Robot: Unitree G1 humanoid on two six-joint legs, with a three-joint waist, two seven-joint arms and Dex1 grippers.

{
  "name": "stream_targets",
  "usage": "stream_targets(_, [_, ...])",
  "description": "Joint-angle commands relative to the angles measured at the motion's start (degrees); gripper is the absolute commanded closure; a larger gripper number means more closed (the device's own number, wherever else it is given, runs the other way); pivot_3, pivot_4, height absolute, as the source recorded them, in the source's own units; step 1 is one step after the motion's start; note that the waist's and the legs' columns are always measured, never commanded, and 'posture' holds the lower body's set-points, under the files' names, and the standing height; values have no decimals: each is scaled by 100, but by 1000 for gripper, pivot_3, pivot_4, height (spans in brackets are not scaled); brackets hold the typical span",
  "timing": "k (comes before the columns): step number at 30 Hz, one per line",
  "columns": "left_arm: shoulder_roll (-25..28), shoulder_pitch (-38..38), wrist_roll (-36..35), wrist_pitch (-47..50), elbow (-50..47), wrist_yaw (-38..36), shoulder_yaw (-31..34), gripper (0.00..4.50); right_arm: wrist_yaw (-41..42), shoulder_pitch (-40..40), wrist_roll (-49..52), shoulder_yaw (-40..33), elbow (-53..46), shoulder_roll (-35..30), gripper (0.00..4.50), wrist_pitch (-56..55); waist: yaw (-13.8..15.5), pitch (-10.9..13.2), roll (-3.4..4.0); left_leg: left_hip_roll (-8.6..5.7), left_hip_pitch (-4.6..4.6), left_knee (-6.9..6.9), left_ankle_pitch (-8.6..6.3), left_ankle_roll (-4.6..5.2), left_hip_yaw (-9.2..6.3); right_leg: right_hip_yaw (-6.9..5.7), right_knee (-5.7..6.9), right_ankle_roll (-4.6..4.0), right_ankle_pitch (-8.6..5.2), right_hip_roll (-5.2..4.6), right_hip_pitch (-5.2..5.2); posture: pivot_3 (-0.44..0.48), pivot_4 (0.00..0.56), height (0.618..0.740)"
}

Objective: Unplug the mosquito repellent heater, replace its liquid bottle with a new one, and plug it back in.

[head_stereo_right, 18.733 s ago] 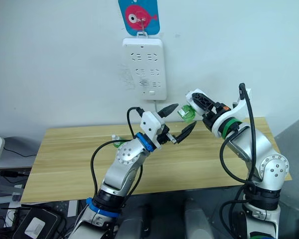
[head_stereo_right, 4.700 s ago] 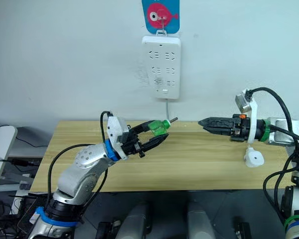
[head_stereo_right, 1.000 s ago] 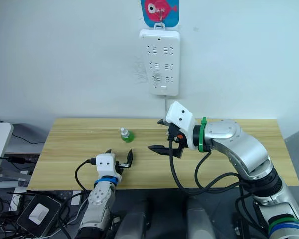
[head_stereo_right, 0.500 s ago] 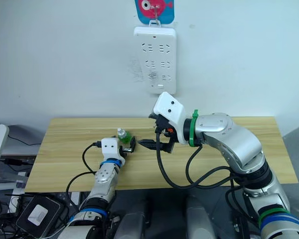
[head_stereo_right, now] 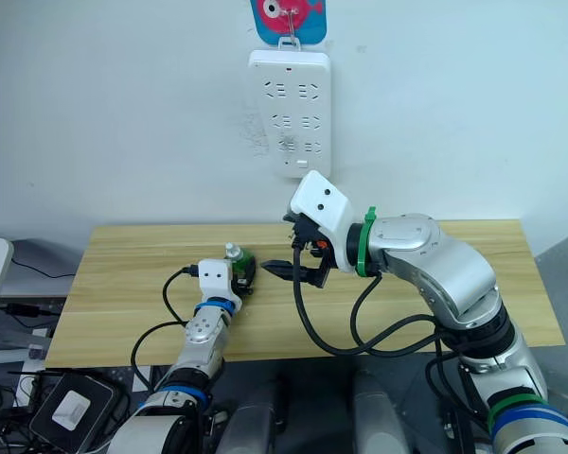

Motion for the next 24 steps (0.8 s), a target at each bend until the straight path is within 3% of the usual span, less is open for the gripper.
stream_targets(1, [373, 473, 99, 495, -1585, -909, -526, 2301, 105, 452, -4, -240, -249, -200, 0, -456, 4, 0, 0, 0, -2, -1, 0, 0, -1, -1, -1, 0, 0, 0, -2, -65, 377, 740])
stream_targets(3, [733, 762, -382, 1391, -2936, -1928, -878, 2301, 112, 827, -9, -460, -127, -252, 0, -728, 22, 1, 0, 0, -14, -2, 0, -2, -6, -4, -2, -1, 1, -1, -10, -54, 368, 740])
stream_targets(9, [1798, 577, -1472, 3481, -5061, -4284, -1722, 2301, 576, 1419, -1, -659, 150, -604, 0, -1422, 27, 3, 8, 0, -14, 0, 3, -7, 0, 2, -2, -1, 0, 0, -10, -65, 332, 740])
stream_targets(17, [1998, -784, -1972, 4464, -4836, -5905, -2080, 2301, 1095, 1597, 276, -798, 131, -843, 0, -1777, 0, 1, 7, 4, -15, 0, 3, -7, 15, -3, -4, 9, -6, 16, -10, -124, 285, 740])
stream_targets(24, [1844, -1305, -1841, 4374, -4381, -6387, -2107, 2301, 803, 1582, 468, -951, 28, -664, 0, -1604, -70, -3, 6, 6, -15, 3, 4, -8, 17, -3, -2, -1, -1, 17, -11, -165, 266, 740])
